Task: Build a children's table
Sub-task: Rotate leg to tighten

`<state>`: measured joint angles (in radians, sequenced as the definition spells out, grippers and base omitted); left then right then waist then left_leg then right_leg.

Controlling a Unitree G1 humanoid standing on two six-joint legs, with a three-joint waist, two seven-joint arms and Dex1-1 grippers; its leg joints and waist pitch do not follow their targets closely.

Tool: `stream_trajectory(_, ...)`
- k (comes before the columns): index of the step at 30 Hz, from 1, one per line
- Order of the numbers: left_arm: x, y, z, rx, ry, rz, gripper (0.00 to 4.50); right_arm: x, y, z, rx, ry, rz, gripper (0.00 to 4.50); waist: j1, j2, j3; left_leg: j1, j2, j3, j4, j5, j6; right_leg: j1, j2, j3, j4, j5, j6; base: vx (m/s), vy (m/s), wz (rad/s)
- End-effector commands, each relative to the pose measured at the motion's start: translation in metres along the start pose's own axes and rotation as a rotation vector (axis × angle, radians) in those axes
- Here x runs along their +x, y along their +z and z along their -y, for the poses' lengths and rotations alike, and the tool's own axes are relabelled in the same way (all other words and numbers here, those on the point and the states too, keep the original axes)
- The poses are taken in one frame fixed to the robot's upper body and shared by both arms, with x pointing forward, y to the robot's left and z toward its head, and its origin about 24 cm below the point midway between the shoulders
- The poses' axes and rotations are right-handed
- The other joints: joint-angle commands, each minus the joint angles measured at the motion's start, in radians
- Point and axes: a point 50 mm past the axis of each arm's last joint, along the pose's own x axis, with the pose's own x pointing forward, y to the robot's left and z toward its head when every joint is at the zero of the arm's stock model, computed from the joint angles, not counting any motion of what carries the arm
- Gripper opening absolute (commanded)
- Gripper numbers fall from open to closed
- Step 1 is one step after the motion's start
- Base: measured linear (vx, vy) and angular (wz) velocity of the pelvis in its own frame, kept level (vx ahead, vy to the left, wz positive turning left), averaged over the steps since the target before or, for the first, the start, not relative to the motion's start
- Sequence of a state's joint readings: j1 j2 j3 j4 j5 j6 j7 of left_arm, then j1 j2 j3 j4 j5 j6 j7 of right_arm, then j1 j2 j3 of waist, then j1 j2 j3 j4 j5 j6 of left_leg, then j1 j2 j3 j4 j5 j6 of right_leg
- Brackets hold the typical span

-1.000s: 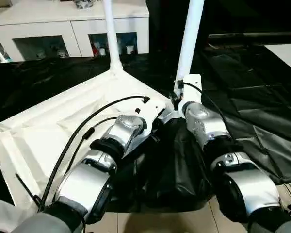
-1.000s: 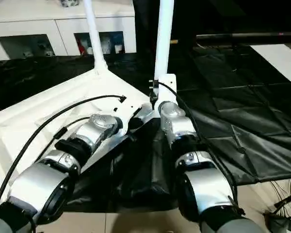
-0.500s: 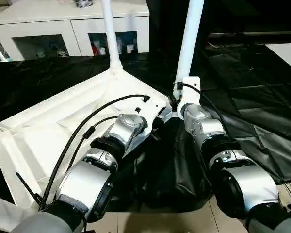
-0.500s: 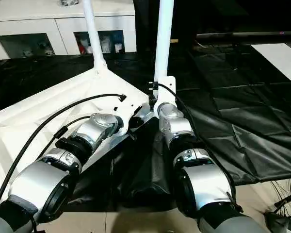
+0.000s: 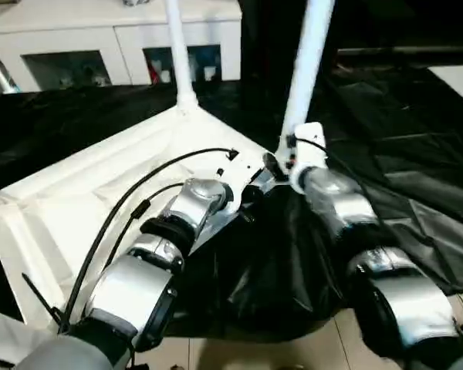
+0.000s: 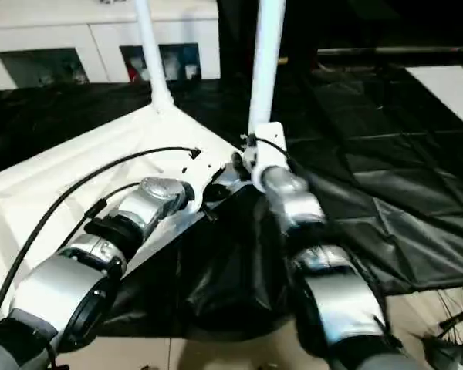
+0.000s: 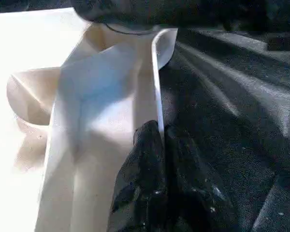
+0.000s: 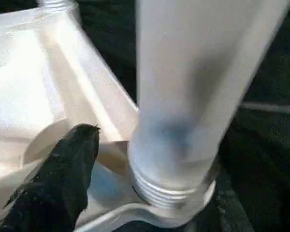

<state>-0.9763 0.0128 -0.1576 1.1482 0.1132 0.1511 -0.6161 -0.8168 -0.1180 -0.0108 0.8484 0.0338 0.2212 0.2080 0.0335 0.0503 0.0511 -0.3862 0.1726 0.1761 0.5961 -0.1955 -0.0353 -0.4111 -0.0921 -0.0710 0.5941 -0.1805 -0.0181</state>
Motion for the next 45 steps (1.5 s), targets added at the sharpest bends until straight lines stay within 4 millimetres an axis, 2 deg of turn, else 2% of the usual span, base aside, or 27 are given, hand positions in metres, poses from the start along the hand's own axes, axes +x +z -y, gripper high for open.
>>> stream_trajectory(1,-0.003,0.003,0.002,0.081,-0.07,0.026,0.0,-0.009,-0.003,0.0,-0.051,0.083,-0.008,4.48,0.011,-0.008,-0.079,0.014,0.047,-0.014,-0.049,0.018,0.203,0.071,-0.066,0.038,-0.036,0.16,-0.309,0.0,0.0,0.0)
stream_trajectory(3,-0.004,0.001,0.001,0.089,-0.083,0.027,0.0,-0.014,-0.005,0.004,-0.065,0.1,-0.009,4.48,0.019,-0.01,-0.075,0.014,0.05,-0.013,-0.052,-0.01,0.205,0.071,-0.065,0.037,-0.042,0.116,-0.304,0.0,0.0,0.0)
stream_trajectory(4,-0.008,-0.002,-0.001,0.112,-0.104,0.029,0.0,-0.025,-0.006,0.01,-0.095,0.139,0.014,4.48,0.021,-0.006,-0.074,0.016,0.05,-0.012,-0.052,-0.023,0.199,0.069,-0.065,0.037,-0.044,0.094,-0.305,0.0,0.0,0.0)
stream_trajectory(5,-0.011,-0.005,-0.002,0.125,-0.125,0.029,0.0,-0.034,-0.008,0.013,-0.101,0.175,0.02,4.48,0.027,-0.007,-0.071,0.017,0.054,-0.012,-0.056,-0.056,0.183,0.069,-0.064,0.038,-0.05,0.044,-0.29,0.0,0.0,0.0)
stream_trajectory(7,-0.015,-0.009,-0.004,0.133,-0.148,0.025,0.0,-0.043,-0.009,0.016,-0.089,0.221,0.023,4.48,0.034,0.0,-0.068,0.02,0.057,-0.014,-0.063,-0.107,0.148,0.07,-0.062,0.04,-0.056,-0.021,-0.276,0.0,0.0,0.0)
stream_trajectory(9,-0.021,-0.014,-0.006,0.167,-0.197,0.024,0.0,-0.056,-0.011,0.018,-0.088,0.305,0.043,4.48,0.034,0.006,-0.069,0.018,0.056,-0.016,-0.064,-0.119,0.129,0.069,-0.062,0.041,-0.054,-0.024,-0.278,0.0,0.0,0.0)
stream_trajectory(11,-0.029,-0.021,-0.005,0.213,-0.271,0.03,0.0,-0.07,-0.016,0.022,-0.109,0.379,0.046,4.48,0.036,0.006,-0.069,0.014,0.056,-0.016,-0.063,-0.114,0.127,0.073,-0.064,0.042,-0.052,-0.007,-0.277,0.0,0.0,0.0)
stream_trajectory(16,-0.042,-0.024,-0.002,0.289,-0.379,0.11,0.0,-0.083,-0.025,0.03,-0.146,0.449,0.007,4.48,0.036,0.008,-0.071,0.011,0.056,-0.015,-0.061,-0.103,0.124,0.071,-0.063,0.04,-0.049,-0.003,-0.281,0.0,0.0,0.0)
stream_trajectory(17,-0.045,-0.027,-0.003,0.296,-0.389,0.095,0.0,-0.084,-0.026,0.031,-0.143,0.446,0.006,4.48,0.037,0.008,-0.071,0.015,0.056,-0.013,-0.06,-0.11,0.121,0.066,-0.061,0.04,-0.052,-0.015,-0.281,0.0,0.0,0.0)
stream_trajectory(19,-0.052,-0.035,-0.003,0.317,-0.434,0.063,0.0,-0.086,-0.028,0.033,-0.151,0.452,-0.005,4.48,0.04,0.007,-0.07,0.015,0.058,-0.014,-0.063,-0.118,0.109,0.065,-0.063,0.041,-0.051,-0.044,-0.276,0.0,0.0,0.0)
stream_trajectory(22,-0.055,-0.037,-0.004,0.301,-0.447,0.074,0.0,-0.086,-0.03,0.031,-0.186,0.484,-0.021,4.48,0.04,0.005,-0.071,0.016,0.059,-0.013,-0.062,-0.108,0.103,0.065,-0.062,0.041,-0.047,-0.032,-0.274,0.0,0.0,0.0)
stream_trajectory(24,-0.057,-0.037,-0.004,0.293,-0.455,0.082,0.0,-0.086,-0.031,0.03,-0.207,0.502,-0.026,4.48,0.042,0.006,-0.073,0.014,0.056,-0.013,-0.059,-0.087,0.108,0.066,-0.062,0.042,-0.044,-0.004,-0.278,0.0,0.0,0.0)
stream_trajectory(25,-0.059,-0.038,-0.004,0.3,-0.458,0.084,0.0,-0.086,-0.03,0.029,-0.198,0.51,-0.023,4.48,0.044,0.003,-0.074,0.014,0.055,-0.012,-0.057,-0.075,0.114,0.066,-0.062,0.042,-0.042,0.009,-0.279,0.0,0.0,0.0)
stream_trajectory(28,-0.06,-0.038,-0.003,0.301,-0.46,0.093,0.0,-0.083,-0.029,0.026,-0.192,0.528,-0.011,4.48,0.046,0.003,-0.075,0.013,0.055,-0.012,-0.055,-0.059,0.124,0.066,-0.062,0.041,-0.04,0.013,-0.278,0.0,0.0,0.0)
stream_trajectory(33,-0.059,-0.036,-0.002,0.255,-0.459,0.137,0.0,-0.078,-0.03,0.025,-0.211,0.533,0.001,4.48,0.051,0.003,-0.075,0.015,0.055,-0.01,-0.053,-0.061,0.118,0.063,-0.062,0.042,-0.04,-0.012,-0.276,0.0,0.0,0.0)
stream_trajectory(43,-0.053,-0.032,0.0,0.291,-0.438,0.134,0.0,-0.075,-0.029,0.025,-0.214,0.53,0.01,4.48,0.054,0.005,-0.076,0.014,0.052,-0.011,-0.05,-0.07,0.114,0.065,-0.059,0.041,-0.04,-0.019,-0.27,0.0,0.0,0.0)
stream_trajectory(44,-0.052,-0.03,0.001,0.266,-0.452,0.138,0.28,-0.075,-0.03,0.025,-0.215,0.529,0.011,4.5,0.054,0.005,-0.076,0.014,0.053,-0.011,-0.051,-0.073,0.112,0.065,-0.059,0.041,-0.041,-0.023,-0.27,0.0,0.0,0.0)
stream_trajectory(45,-0.05,-0.029,0.002,0.263,-0.45,0.138,0.28,-0.075,-0.03,0.025,-0.216,0.529,0.011,4.5,0.055,0.005,-0.076,0.014,0.053,-0.011,-0.05,-0.073,0.11,0.065,-0.06,0.041,-0.04,-0.025,-0.27,0.0,0.0,0.0)
